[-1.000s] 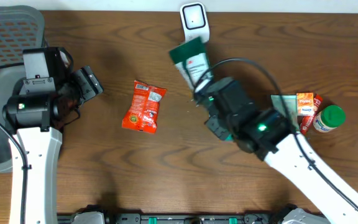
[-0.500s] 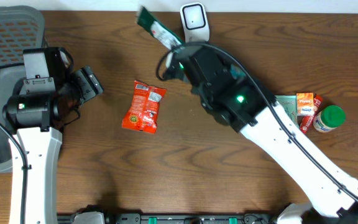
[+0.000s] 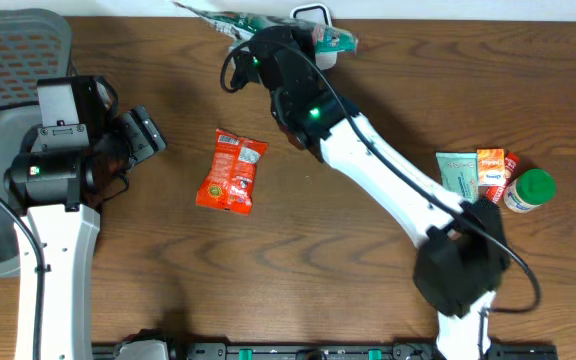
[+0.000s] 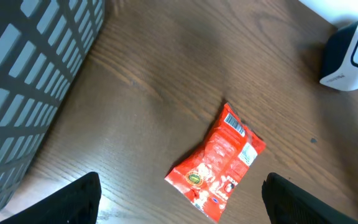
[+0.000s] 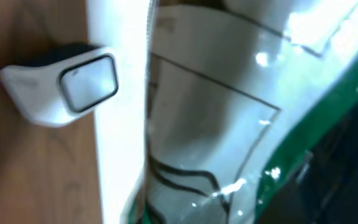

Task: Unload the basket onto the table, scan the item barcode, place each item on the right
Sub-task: 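Raise the glove packet to the scanner face with the right gripper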

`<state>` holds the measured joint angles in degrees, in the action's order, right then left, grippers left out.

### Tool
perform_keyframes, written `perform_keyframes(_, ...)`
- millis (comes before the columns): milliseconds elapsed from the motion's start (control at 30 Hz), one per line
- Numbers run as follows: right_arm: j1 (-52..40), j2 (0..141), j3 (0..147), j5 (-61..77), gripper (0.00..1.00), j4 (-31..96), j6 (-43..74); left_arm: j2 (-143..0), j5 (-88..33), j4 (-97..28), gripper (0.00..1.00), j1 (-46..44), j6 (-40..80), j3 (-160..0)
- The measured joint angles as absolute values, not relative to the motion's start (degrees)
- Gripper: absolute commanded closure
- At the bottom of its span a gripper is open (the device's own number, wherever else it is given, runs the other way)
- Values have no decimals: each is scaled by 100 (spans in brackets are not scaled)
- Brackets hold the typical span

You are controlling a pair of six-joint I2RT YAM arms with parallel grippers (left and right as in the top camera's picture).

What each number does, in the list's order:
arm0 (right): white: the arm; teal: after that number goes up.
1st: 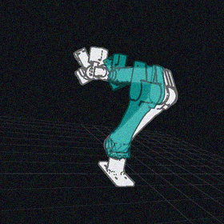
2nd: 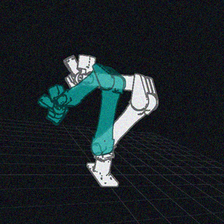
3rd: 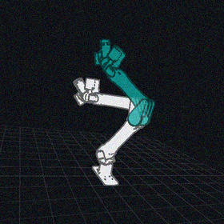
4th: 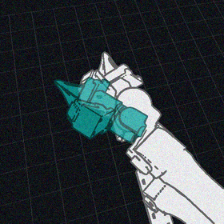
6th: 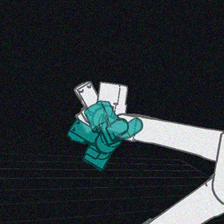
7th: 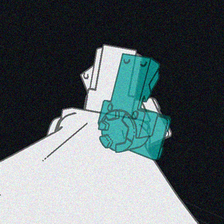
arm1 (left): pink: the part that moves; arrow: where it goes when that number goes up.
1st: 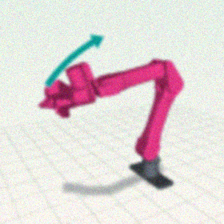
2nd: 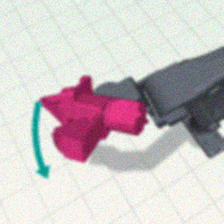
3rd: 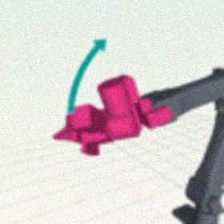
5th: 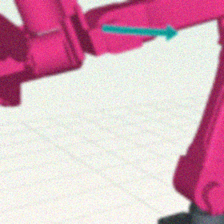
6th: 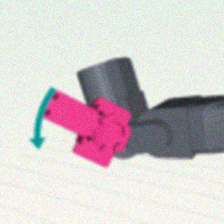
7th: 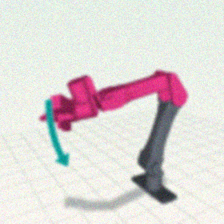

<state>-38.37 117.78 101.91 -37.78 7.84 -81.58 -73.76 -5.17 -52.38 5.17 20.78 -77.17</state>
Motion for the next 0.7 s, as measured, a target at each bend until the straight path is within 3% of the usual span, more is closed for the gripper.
perform_keyframes(167,-3496,12661,10184,-3363,99,-982,-8709,-7378,-517,-5251,16,515,2078,-7717)
perform_keyframes(333,-3218,13190,10184,-2816,99,-1975,-8864,-7378,-517,-5242,16,517,2078,-7717)
perform_keyframes(700,-2882,13767,10184,-1789,99,-2342,-9240,-7378,-517,-5247,16,517,2078,-7717)
